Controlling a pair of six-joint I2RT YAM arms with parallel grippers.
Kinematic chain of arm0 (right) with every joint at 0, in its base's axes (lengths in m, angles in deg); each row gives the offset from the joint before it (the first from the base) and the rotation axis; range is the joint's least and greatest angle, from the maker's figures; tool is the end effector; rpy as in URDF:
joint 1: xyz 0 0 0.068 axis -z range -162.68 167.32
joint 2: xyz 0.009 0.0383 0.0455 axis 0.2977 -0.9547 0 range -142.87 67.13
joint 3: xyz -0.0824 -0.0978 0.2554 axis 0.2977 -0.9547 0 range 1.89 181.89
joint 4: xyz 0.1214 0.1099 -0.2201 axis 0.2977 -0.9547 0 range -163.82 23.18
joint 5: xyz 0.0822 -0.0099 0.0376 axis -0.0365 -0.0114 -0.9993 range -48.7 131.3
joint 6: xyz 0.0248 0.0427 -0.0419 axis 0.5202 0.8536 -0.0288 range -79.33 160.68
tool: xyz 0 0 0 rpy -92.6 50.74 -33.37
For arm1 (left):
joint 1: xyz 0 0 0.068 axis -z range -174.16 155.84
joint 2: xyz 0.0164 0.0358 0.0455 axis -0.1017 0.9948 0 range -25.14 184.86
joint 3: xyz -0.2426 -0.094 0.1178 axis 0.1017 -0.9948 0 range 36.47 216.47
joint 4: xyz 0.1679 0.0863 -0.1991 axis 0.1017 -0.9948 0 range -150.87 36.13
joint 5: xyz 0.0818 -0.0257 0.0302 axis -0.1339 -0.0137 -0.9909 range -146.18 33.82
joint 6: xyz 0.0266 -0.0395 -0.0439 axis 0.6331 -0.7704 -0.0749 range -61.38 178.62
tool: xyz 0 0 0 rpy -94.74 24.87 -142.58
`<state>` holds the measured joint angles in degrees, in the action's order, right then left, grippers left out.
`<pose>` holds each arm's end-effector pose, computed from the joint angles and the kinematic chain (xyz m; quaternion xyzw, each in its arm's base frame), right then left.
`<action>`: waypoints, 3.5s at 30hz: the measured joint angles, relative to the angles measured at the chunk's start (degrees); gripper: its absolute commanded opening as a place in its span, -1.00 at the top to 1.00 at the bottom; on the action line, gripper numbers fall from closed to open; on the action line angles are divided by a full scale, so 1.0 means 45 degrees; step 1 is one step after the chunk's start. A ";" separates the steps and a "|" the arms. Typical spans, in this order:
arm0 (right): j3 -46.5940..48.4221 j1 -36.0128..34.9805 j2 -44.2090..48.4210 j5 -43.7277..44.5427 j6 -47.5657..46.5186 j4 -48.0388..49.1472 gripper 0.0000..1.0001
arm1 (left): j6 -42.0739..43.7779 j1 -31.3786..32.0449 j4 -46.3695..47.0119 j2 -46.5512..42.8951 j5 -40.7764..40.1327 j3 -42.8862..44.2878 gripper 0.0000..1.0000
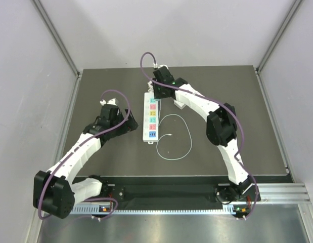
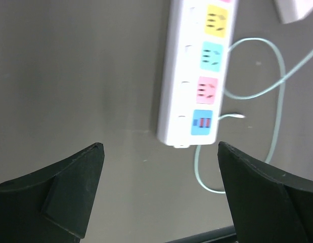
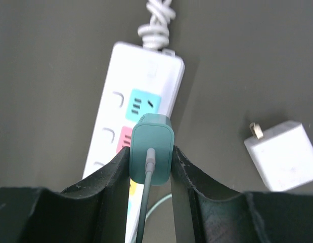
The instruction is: Insert the plug
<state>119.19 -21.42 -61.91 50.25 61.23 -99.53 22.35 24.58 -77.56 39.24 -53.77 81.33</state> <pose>0.4329 0.3371 0.2481 -0.1154 0.9124 0.1284 0.3711 0.2407 -0.0839 0.2483 -0.1315 0.9081 -0.2004 0.3432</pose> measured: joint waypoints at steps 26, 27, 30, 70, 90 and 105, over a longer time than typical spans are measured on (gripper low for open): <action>0.0267 0.0748 -0.0233 -0.0913 0.0325 -0.0772 1.00 | -0.0199 0.0923 0.0811 0.4410 0.1035 0.0782 -0.94; -0.0423 0.0947 0.0403 -0.0913 0.0287 -0.0792 1.00 | -0.0131 0.1112 0.0855 0.4551 0.0933 0.0923 -0.94; -0.2152 0.1608 0.2273 -0.0879 0.0078 -0.0699 1.00 | 0.0068 0.1530 0.0971 0.4813 0.0695 0.1175 -0.96; -0.9170 0.2472 0.8767 -0.1865 -0.0874 -0.0044 1.00 | -0.2293 0.7354 -0.2929 0.7033 -0.3021 0.4216 -0.89; -0.3400 0.0301 0.3798 -0.0495 0.1175 -0.2210 1.00 | 0.0180 0.0398 -0.3143 0.3507 0.0209 0.2599 -0.88; -0.1477 -0.0204 0.1642 -0.0282 0.2161 -0.3254 1.00 | 0.1540 -0.0525 -0.3191 0.2249 -0.0588 0.2142 -0.86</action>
<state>112.54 -22.34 -54.52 48.99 70.96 -114.18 29.28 22.22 -91.92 49.36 -56.41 90.97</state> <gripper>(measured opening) 0.329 0.929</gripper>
